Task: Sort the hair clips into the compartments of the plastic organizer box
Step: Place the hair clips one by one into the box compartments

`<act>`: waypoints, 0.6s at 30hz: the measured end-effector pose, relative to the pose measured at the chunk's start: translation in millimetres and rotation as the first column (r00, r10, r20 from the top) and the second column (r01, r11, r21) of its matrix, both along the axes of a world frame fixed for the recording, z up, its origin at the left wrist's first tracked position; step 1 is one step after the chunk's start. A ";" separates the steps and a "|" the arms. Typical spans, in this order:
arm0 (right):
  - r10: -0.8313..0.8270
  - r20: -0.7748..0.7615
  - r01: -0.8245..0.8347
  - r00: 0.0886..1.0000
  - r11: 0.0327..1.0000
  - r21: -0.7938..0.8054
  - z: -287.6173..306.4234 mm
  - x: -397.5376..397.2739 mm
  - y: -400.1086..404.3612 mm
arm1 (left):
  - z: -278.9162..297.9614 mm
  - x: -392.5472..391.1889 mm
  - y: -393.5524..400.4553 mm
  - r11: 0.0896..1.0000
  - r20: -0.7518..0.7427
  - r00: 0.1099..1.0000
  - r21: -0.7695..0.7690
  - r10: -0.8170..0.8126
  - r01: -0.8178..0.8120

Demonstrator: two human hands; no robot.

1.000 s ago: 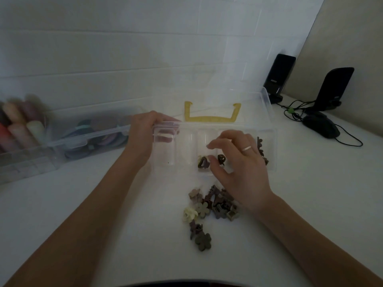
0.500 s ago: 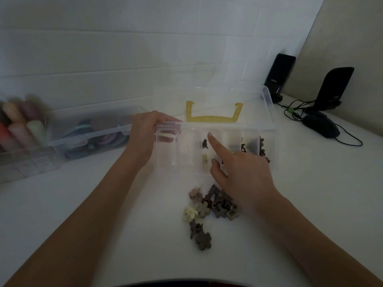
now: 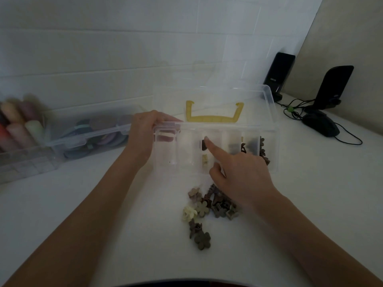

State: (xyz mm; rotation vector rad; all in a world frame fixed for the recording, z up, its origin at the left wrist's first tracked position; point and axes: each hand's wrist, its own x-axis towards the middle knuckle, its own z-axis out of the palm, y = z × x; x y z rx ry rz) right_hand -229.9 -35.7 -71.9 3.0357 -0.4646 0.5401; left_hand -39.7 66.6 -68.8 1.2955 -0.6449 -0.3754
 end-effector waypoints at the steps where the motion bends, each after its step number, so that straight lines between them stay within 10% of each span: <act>1: 0.000 0.011 -0.001 1.000 1.000 0.020 0.7 -0.3 0.2 | -0.2 0.1 0.0 1.000 0.000 1.000 -0.001 -0.002 0.002; 18: 0.009 0.018 -0.010 1.000 0.999 0.041 1.0 -0.3 -0.6 | 1.4 -2.1 0.5 1.000 0.009 1.000 0.006 0.011 -0.011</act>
